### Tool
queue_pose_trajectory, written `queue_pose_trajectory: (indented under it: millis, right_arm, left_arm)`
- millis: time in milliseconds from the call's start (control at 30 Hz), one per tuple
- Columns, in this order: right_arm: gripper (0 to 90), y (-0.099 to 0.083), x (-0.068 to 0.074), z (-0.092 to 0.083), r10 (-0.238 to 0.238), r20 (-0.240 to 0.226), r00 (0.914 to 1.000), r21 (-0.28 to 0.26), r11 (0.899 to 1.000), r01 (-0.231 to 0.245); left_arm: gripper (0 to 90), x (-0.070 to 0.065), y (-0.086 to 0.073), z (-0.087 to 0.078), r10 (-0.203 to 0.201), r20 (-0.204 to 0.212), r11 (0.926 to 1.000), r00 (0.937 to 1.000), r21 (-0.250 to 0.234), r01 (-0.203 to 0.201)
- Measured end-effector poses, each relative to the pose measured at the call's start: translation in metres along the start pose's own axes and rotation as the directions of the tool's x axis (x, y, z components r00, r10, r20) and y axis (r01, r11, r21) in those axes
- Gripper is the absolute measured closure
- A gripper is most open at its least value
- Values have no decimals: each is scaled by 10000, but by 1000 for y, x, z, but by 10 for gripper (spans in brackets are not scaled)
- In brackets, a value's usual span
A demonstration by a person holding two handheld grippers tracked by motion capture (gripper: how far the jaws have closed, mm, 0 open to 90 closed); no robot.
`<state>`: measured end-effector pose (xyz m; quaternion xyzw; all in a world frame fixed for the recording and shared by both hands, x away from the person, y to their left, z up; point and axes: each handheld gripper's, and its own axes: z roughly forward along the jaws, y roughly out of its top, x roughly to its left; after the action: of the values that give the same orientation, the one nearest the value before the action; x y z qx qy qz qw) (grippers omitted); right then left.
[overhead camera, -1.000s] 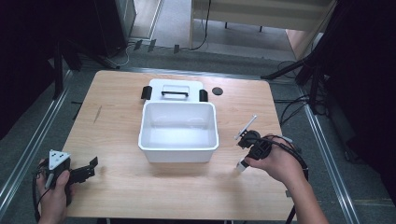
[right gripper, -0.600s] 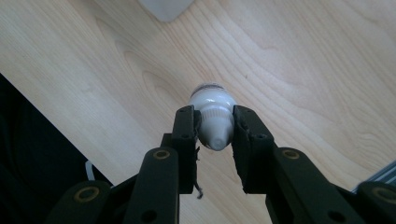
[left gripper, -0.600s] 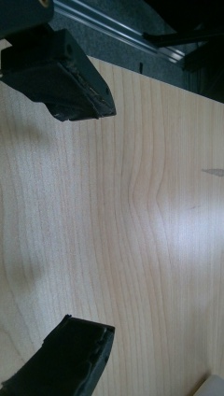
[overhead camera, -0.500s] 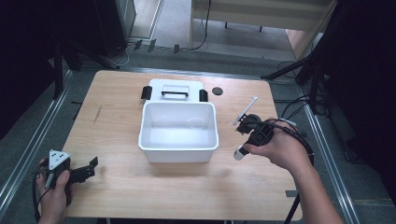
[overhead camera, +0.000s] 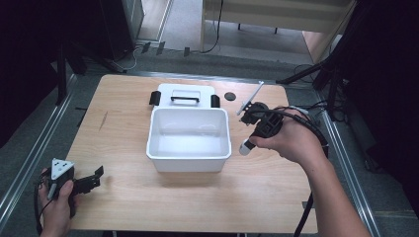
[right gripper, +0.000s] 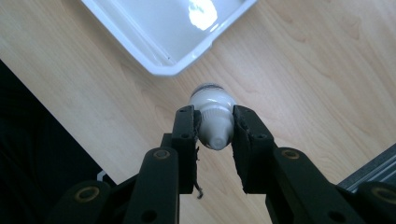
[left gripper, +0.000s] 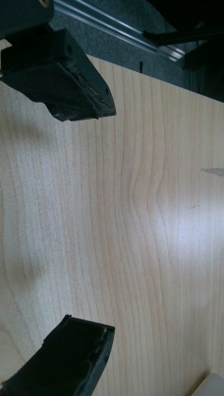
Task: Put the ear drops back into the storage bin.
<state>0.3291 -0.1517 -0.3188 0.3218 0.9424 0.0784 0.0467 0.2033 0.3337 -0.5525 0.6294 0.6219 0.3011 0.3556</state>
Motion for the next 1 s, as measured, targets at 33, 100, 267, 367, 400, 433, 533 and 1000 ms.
queue_pose_trajectory:
  millis: [33,100,267,367,400,433,533,1000]
  right_arm:
    - [722,3,1,-2,-68,75,9999,-36,10000,68]
    - [722,7,2,-5,-36,129,9999,-69,10000,37]
    - [723,18,6,-13,-168,87,9998,-221,9996,170]
    - [723,25,7,-17,-245,73,9997,-330,9991,247]
    - [723,27,8,-17,-273,64,9996,-360,9990,275]
    - [723,29,9,-18,-329,73,9994,-359,9988,331]
    - [723,36,12,-18,-440,54,9990,-398,9982,442]
    - [723,54,22,-1,-868,-159,9961,-133,9962,866]
  left_arm:
    - [1,0,0,0,3,3,10000,10000,0,-3]
    - [1,0,0,0,-3,3,10000,10000,-2,3]
    - [1,0,0,0,-8,6,10000,10000,-6,8]
    - [1,0,0,0,-8,9,10000,10000,-2,8]
    - [1,0,0,0,-10,12,10000,10000,-7,10]
    - [1,0,0,0,-9,14,10000,10000,-4,9]
    - [1,0,0,0,-10,42,10000,10000,7,10]
    - [1,0,0,0,-6,46,10000,10000,-27,6]
